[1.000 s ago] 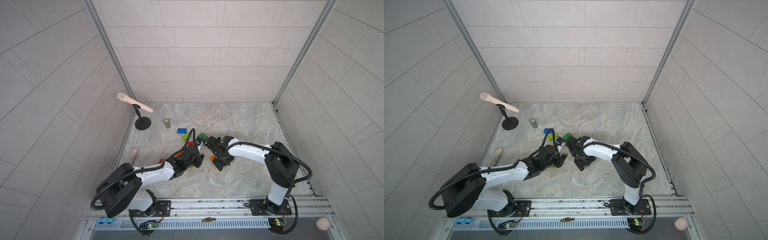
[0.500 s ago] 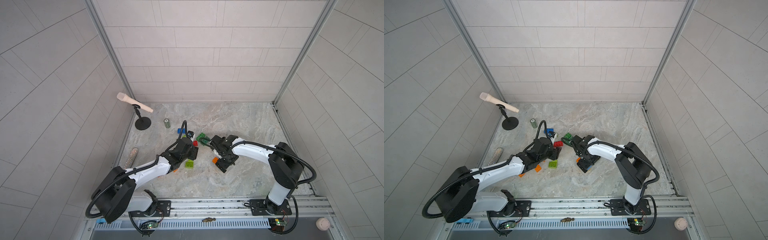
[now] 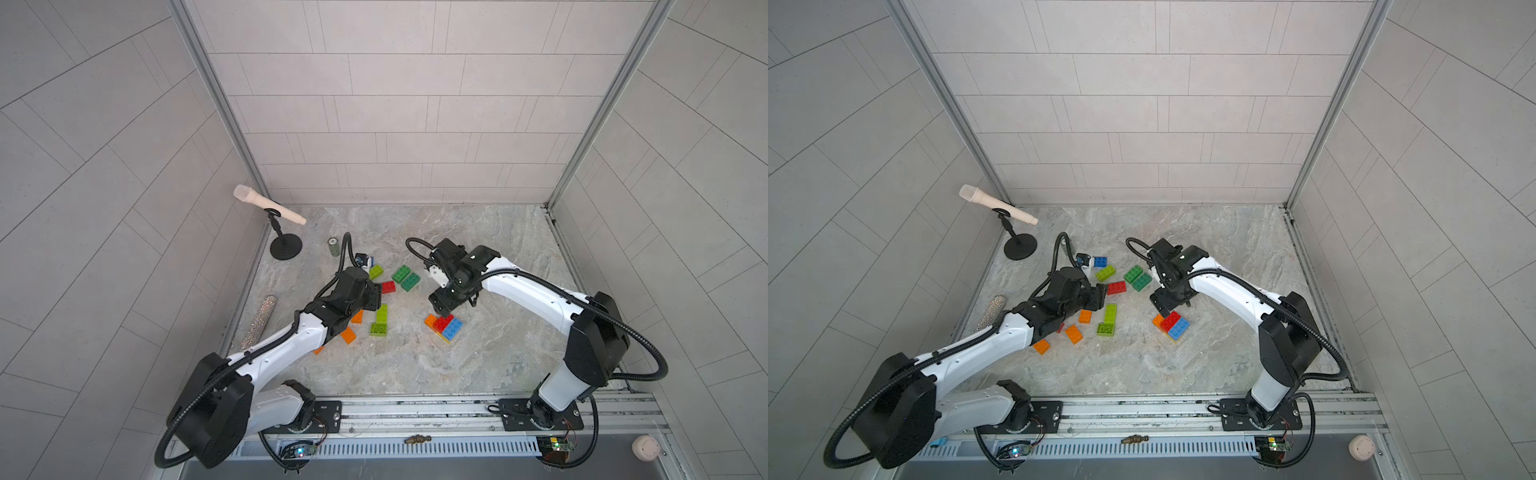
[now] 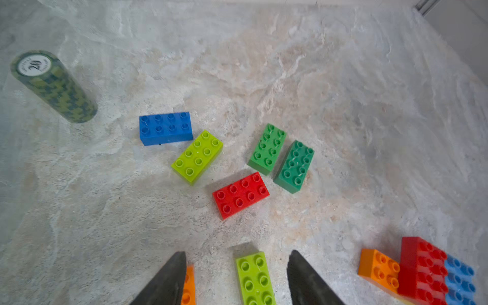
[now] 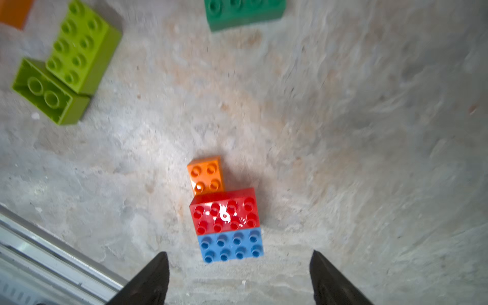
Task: Assemble a rectangle with lego
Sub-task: Adjust the lego brick at the center of the board.
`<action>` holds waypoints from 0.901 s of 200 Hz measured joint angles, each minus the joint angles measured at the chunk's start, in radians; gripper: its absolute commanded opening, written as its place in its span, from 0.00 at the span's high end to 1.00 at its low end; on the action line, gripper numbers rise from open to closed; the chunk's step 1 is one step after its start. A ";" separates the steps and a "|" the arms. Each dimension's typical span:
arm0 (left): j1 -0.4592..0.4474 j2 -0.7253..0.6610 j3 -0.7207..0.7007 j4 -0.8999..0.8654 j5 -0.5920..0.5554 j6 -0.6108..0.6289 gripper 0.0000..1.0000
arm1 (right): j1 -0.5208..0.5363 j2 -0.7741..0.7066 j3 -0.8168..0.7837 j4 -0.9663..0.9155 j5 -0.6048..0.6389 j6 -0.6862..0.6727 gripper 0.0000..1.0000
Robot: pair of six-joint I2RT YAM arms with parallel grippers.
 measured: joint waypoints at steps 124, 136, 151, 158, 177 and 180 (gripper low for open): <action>-0.011 0.103 -0.077 0.108 0.065 -0.066 0.33 | -0.001 0.542 0.478 0.080 0.075 -0.082 0.15; -0.011 0.112 -0.077 0.108 0.067 -0.066 0.33 | -0.001 0.554 0.489 0.078 0.069 -0.082 0.15; -0.011 0.118 -0.077 0.108 0.069 -0.066 0.33 | -0.001 0.572 0.507 0.073 0.059 -0.082 0.18; -0.011 0.119 -0.077 0.108 0.069 -0.066 0.33 | -0.001 0.581 0.515 0.072 0.057 -0.083 0.19; -0.011 0.119 -0.076 0.108 0.072 -0.065 0.33 | -0.001 0.600 0.531 0.069 0.051 -0.087 0.22; -0.011 0.120 -0.076 0.108 0.072 -0.065 0.33 | -0.001 0.602 0.533 0.069 0.050 -0.086 0.23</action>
